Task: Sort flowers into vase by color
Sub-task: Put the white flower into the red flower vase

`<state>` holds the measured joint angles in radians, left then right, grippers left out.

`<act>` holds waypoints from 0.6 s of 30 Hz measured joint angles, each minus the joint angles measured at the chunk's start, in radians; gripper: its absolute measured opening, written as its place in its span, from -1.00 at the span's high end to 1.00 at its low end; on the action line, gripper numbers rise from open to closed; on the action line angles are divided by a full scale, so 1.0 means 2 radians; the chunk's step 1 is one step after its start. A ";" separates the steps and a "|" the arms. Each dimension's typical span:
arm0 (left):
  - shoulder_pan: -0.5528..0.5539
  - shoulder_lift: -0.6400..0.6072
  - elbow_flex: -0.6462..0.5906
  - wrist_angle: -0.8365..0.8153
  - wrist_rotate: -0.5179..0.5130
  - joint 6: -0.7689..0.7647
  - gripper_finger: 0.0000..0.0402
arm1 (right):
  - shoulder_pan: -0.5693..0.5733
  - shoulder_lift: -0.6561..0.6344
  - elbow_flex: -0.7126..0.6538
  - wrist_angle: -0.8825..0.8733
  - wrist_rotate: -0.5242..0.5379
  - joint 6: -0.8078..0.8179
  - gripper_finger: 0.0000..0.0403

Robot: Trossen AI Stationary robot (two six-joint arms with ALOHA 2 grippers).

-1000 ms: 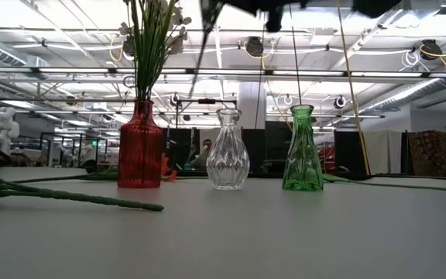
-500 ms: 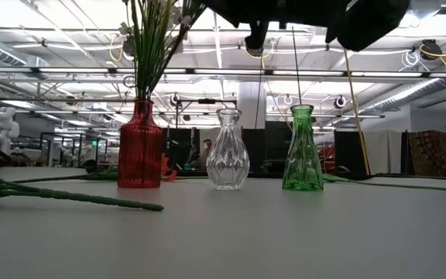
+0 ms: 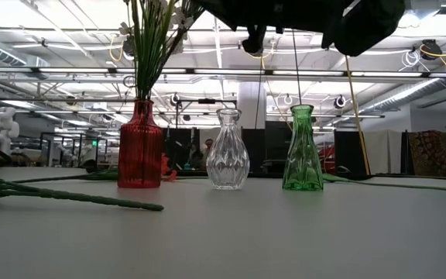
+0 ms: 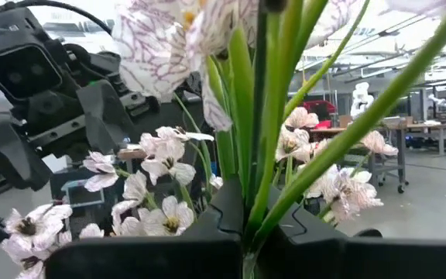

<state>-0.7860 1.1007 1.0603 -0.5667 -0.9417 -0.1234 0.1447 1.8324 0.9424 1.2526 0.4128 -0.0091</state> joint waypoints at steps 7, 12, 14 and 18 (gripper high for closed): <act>0.000 0.000 0.000 0.000 0.000 0.000 -0.06 | -0.004 0.000 0.000 -0.016 0.000 0.012 1.00; 0.000 0.000 0.000 0.000 0.000 0.000 -0.06 | -0.004 0.000 0.000 -0.024 0.000 0.018 1.00; 0.000 0.000 0.000 0.000 0.000 0.000 -0.06 | -0.004 0.004 0.000 -0.025 0.000 0.020 1.00; 0.000 0.000 0.000 0.000 0.000 0.000 -0.06 | -0.008 0.016 0.000 -0.012 0.000 0.025 1.00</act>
<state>-0.7860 1.1007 1.0603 -0.5665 -0.9417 -0.1236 0.1295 1.8636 0.9433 1.2290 0.4120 0.0407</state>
